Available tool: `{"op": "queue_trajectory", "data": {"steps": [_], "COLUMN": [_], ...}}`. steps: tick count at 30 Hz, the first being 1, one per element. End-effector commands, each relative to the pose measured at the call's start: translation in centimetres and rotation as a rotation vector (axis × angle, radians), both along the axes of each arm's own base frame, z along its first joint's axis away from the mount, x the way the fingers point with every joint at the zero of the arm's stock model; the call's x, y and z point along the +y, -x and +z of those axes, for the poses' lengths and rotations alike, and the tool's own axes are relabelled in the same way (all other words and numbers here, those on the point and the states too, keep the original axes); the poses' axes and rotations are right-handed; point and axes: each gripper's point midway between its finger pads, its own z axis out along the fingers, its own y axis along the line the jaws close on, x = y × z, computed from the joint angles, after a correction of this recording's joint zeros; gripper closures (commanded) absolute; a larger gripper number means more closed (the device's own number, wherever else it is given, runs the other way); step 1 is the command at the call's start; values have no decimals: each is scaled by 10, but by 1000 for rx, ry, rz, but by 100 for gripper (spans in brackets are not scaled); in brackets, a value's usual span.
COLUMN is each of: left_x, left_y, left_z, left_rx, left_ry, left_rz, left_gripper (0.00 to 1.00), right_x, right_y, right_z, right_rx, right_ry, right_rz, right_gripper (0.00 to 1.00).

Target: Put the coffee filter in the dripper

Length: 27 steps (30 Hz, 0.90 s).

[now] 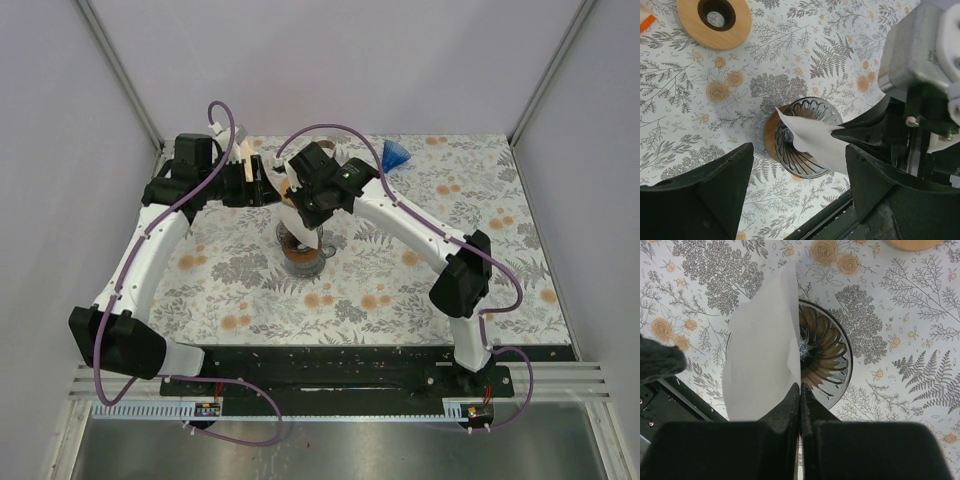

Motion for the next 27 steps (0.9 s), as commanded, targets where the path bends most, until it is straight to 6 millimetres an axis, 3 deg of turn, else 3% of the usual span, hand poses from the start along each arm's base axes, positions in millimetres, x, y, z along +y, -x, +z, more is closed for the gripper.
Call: {"op": "queue_trajectory", "data": {"steps": [1, 4, 6, 10, 16, 23, 24, 27], "left_x": [1, 1, 0, 0, 0, 1, 3, 8], "left_y": [-10, -14, -15, -18, -19, -22, -24, -27], "left_z": [1, -13, -21, -28, -27, -19, -15, -6], "left_rx": [-54, -19, 6, 20, 12, -11, -20, -24], "left_ry": [-14, -28, -28, -35, -41, -59, -62, -42], "left_rz": [-3, 0, -1, -2, -7, -19, -18, 2], "left_gripper": [23, 23, 23, 23, 23, 22, 22, 21], "right_x": [6, 6, 6, 4, 4, 12, 16, 26], "right_y": [-5, -7, -9, -14, -19, -11, -6, 11], "right_z": [13, 8, 7, 14, 37, 73, 78, 81], "right_rx": [5, 9, 5, -28, -90, -142, -140, -166], "right_ry": [-52, -40, -33, -32, -56, -136, -158, -206], "right_rz": [9, 7, 5, 3, 6, 105, 135, 247], "right_gripper": [100, 99, 88, 58, 40, 35, 38, 62]}}
